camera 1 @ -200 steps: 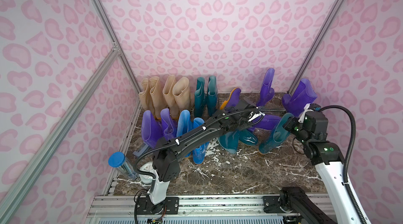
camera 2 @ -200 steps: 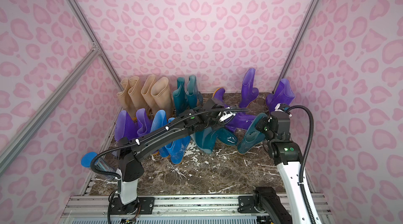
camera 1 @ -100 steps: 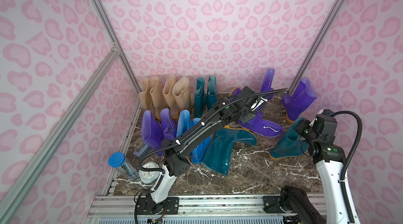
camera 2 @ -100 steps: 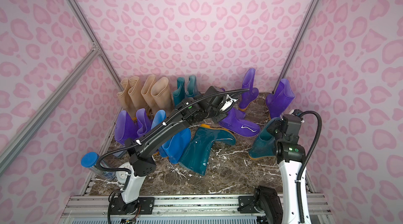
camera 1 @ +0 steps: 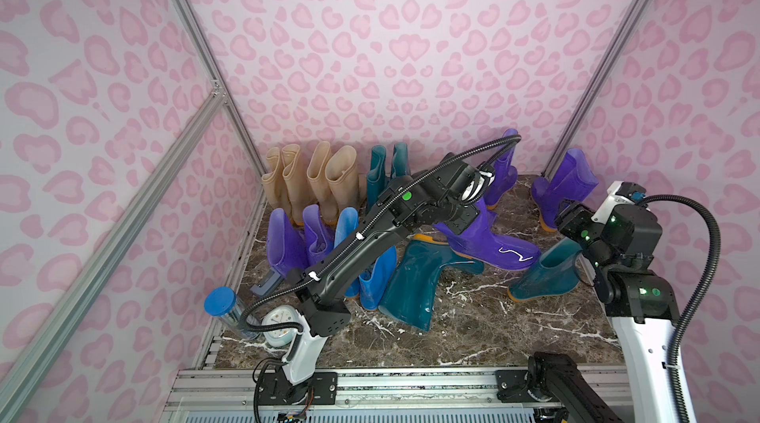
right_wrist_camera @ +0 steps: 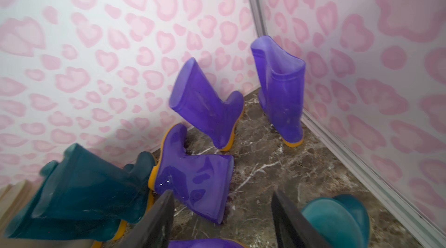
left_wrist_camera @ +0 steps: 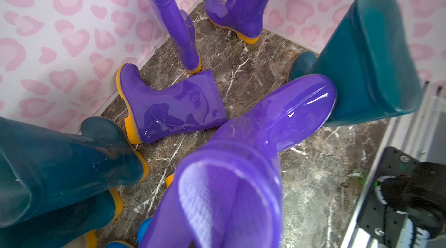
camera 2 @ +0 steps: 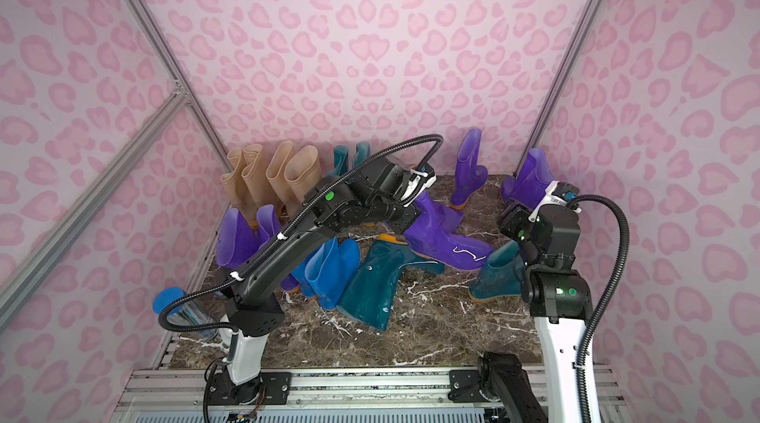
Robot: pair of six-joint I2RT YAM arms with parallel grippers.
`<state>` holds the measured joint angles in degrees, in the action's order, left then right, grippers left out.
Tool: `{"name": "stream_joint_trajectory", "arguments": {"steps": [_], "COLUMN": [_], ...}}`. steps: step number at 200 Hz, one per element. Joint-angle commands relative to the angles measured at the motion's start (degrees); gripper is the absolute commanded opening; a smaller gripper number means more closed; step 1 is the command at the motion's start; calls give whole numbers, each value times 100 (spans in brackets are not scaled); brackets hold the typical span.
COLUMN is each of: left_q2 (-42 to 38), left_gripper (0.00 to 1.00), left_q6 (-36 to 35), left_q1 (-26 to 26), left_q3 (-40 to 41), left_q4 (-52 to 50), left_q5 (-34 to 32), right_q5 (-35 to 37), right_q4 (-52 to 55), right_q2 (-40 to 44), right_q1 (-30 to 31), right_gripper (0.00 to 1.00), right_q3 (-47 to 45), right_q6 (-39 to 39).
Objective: Match and arrange rain boots in pairs
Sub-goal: Place the rain boot at the center of the board.
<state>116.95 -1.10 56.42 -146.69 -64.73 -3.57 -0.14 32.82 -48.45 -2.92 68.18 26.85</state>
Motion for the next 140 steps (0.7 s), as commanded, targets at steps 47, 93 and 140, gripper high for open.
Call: {"name": "stream_joint_trajectory", "arguments": {"steps": [47,93,140], "left_q2": [-506,-1129,-1042], "left_gripper": [2,2,0], "left_q6": [1240,1806,2406], "left_q1": [131,490,756], "left_q3": [393,1236,1822], "left_q4": [-335,-555,-403], "left_q5": [1145,612,1368], "right_q5": [242,8,-207], "right_q4": [-174,-373,-524], "right_q2": [-256,-379,-405], "right_q1": [462,465,453], "right_gripper": [66,67,67], "right_q3": [186,218,50], "right_q6": [-125,-270,-359]}}
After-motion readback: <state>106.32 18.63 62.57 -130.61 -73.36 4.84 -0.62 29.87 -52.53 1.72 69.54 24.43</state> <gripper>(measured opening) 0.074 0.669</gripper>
